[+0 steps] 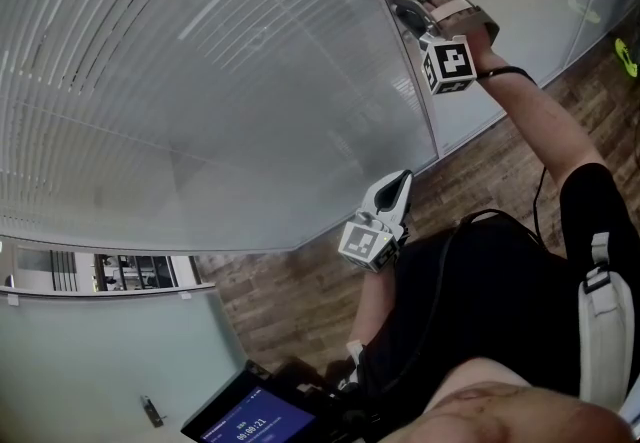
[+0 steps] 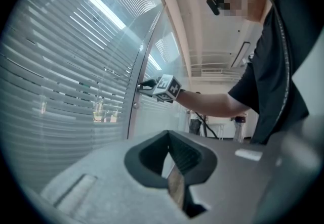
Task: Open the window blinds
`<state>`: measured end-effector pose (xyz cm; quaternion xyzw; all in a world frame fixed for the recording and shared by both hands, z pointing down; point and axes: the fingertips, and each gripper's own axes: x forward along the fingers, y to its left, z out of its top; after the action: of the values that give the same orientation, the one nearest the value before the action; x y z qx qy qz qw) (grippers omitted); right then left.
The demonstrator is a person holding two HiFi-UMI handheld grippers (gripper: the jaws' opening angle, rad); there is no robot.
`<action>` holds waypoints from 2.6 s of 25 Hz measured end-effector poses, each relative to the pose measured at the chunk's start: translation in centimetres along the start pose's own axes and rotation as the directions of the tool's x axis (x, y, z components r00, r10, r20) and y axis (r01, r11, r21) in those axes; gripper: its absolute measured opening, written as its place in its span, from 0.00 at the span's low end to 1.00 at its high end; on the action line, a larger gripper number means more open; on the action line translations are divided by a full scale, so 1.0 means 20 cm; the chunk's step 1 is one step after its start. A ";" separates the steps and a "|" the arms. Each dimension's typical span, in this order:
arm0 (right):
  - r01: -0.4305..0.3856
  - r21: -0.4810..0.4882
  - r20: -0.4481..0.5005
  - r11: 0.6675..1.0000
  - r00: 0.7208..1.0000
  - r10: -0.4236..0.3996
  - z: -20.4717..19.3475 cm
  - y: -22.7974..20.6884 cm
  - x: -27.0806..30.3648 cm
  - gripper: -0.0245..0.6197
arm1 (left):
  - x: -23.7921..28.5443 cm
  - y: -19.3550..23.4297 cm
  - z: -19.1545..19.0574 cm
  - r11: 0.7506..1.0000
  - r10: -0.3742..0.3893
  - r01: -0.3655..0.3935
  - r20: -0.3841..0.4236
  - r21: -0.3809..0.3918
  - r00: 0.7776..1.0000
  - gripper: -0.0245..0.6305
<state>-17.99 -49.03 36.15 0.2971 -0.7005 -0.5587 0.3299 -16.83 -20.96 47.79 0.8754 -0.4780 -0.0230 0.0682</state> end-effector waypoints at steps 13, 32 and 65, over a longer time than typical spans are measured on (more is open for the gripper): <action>-0.002 0.056 -0.006 0.998 1.000 0.002 0.00 -0.01 0.00 0.23 | 0.00 0.01 -0.02 1.000 0.004 -0.004 0.012 0.006 1.000 0.04; 0.004 0.415 0.010 0.910 1.000 -0.009 0.01 -0.04 -0.01 0.23 | -0.02 0.01 -0.04 1.000 0.000 -0.001 0.018 0.006 1.000 0.04; -0.115 0.984 0.128 0.136 0.987 -0.094 -0.09 -0.06 0.01 0.23 | -0.02 0.01 -0.05 1.000 -0.001 0.001 -0.001 0.002 1.000 0.04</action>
<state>-16.70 -50.46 35.38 0.3903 -0.9205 0.0204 0.0002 -17.10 -20.52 48.85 0.8757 -0.4777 -0.0218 0.0675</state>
